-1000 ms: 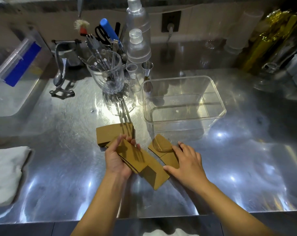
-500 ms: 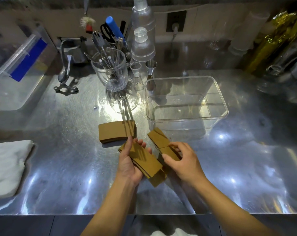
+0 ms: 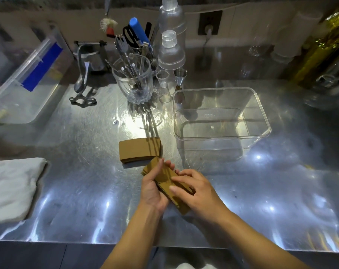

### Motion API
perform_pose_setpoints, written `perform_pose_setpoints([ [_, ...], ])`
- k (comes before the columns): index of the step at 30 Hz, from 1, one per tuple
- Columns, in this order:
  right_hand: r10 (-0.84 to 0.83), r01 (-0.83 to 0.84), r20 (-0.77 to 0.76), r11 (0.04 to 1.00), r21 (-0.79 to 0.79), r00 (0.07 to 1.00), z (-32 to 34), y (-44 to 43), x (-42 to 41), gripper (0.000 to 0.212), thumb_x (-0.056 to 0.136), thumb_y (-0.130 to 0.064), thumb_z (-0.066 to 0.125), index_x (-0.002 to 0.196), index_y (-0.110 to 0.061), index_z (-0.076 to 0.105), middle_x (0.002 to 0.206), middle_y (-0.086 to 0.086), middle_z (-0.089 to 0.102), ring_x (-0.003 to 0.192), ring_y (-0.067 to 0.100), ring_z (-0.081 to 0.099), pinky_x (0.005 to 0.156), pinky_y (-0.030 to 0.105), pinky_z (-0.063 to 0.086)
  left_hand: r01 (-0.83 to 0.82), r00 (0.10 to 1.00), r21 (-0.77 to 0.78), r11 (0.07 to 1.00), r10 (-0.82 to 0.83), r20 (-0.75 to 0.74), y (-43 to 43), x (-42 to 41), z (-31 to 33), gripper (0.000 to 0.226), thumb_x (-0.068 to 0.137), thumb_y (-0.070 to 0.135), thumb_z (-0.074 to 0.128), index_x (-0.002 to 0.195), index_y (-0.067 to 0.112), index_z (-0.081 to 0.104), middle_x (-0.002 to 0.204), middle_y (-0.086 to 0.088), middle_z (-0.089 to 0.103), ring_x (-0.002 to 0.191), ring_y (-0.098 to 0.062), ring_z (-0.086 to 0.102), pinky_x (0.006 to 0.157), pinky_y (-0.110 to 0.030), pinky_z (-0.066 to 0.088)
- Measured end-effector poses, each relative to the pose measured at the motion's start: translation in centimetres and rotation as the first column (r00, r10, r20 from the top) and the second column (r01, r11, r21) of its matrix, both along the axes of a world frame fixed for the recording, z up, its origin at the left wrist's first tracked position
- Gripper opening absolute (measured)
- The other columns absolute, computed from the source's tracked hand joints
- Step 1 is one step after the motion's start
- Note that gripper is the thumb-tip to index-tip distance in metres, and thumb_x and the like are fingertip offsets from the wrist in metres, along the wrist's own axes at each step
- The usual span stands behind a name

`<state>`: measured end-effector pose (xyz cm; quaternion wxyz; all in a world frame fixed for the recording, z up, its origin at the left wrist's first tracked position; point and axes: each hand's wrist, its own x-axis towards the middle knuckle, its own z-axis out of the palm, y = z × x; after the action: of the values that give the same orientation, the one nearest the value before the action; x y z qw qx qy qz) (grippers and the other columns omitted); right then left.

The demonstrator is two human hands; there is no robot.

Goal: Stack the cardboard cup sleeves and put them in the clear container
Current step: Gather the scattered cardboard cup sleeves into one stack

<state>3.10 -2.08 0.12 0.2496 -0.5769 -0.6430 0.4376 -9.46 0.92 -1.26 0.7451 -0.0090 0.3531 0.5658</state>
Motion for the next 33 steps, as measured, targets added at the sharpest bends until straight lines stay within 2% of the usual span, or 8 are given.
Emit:
perform_pose_setpoints([
  [3,-0.143,0.134,0.098,0.986,0.095,0.985,-0.5,0.5,0.4,0.031,0.084,-0.04,0.054,0.109,-0.022,0.06,0.118,-0.002,0.049,0.116,0.017,0.042,0.097,0.03,0.035,-0.062,0.998,0.014,0.998,0.063,-0.024,0.6,-1.6,0.1,0.022,0.074,0.021,0.063,0.093,0.011,0.062,0.082,-0.004,0.056,0.072,-0.017,0.054,0.075,-0.035,0.046],
  [6,-0.001,-0.017,0.358,0.999,0.048,0.934,-1.4,0.3,0.8,0.056,0.079,-0.054,0.053,0.126,-0.025,0.044,0.141,0.003,0.036,0.13,0.02,0.025,0.104,0.034,0.022,-0.161,0.982,0.039,0.986,0.164,-0.094,0.9,-3.7,0.0,0.04,0.07,0.021,0.066,0.108,0.023,0.056,0.079,-0.004,0.058,0.068,-0.017,0.055,0.069,-0.036,0.048],
  [10,0.168,-0.214,0.575,0.977,0.014,0.801,-2.5,-0.9,-0.3,0.077,0.074,-0.063,0.049,0.137,-0.029,0.021,0.153,0.005,0.016,0.139,0.023,0.011,0.112,0.041,0.013,-0.213,0.968,0.069,0.975,0.22,-0.118,0.9,-5.3,-0.1,0.025,0.07,0.023,0.067,0.094,0.027,0.06,0.078,-0.005,0.06,0.069,-0.017,0.057,0.068,-0.036,0.049],
  [17,0.011,-0.172,0.632,0.966,0.195,0.775,-2.3,-0.2,-0.4,0.053,0.076,-0.037,0.05,0.124,-0.016,0.04,0.129,0.008,0.049,0.116,0.027,0.044,0.09,0.04,0.034,-0.227,0.965,0.036,0.973,0.23,-0.123,0.5,-5.6,-0.9,0.029,0.067,0.028,0.07,0.094,0.025,0.057,0.079,-0.004,0.062,0.068,-0.017,0.061,0.073,-0.038,0.048],
  [19,-0.06,-0.051,0.579,0.984,0.173,0.813,-1.9,0.8,0.0,0.051,0.074,-0.036,0.054,0.119,-0.015,0.044,0.119,0.007,0.052,0.11,0.026,0.044,0.088,0.039,0.034,-0.228,0.965,0.033,0.973,0.231,-0.124,0.6,-5.2,-0.8,0.039,0.068,0.029,0.069,0.103,0.023,0.054,0.082,-0.005,0.061,0.068,-0.016,0.061,0.073,-0.038,0.049],
  [23,-0.218,0.212,0.146,0.976,0.055,0.965,0.0,2.0,0.7,0.044,0.072,-0.03,0.066,0.112,-0.02,0.051,0.108,0.001,0.052,0.106,0.019,0.045,0.088,0.032,0.041,-0.182,0.973,0.055,0.982,0.188,-0.136,0.6,-3.9,-0.3,0.056,0.068,0.029,0.068,0.119,0.02,0.048,0.083,-0.006,0.06,0.068,-0.016,0.061,0.072,-0.037,0.051],
  [29,-0.111,0.113,-0.088,0.993,0.015,0.99,1.6,0.9,-1.6,0.036,0.076,-0.031,0.065,0.109,-0.025,0.055,0.111,-0.002,0.051,0.104,0.01,0.048,0.085,0.021,0.045,-0.035,0.994,0.14,0.99,0.049,-0.098,0.4,-1.0,0.5,0.092,0.036,0.038,0.092,0.116,0.018,0.049,0.095,-0.008,0.062,0.086,-0.021,0.06,0.095,-0.043,0.043],
  [33,-0.083,0.083,-0.076,0.997,-0.009,0.994,1.3,0.3,-1.6,0.036,0.078,-0.03,0.064,0.113,-0.028,0.056,0.116,-0.004,0.047,0.11,0.012,0.045,0.094,0.028,0.043,0.051,0.991,0.161,0.986,-0.03,-0.13,0.0,-0.1,0.1,0.07,0.048,0.021,0.088,0.111,0.023,0.058,0.099,-0.01,0.063,0.09,-0.018,0.063,0.092,-0.042,0.046],
])
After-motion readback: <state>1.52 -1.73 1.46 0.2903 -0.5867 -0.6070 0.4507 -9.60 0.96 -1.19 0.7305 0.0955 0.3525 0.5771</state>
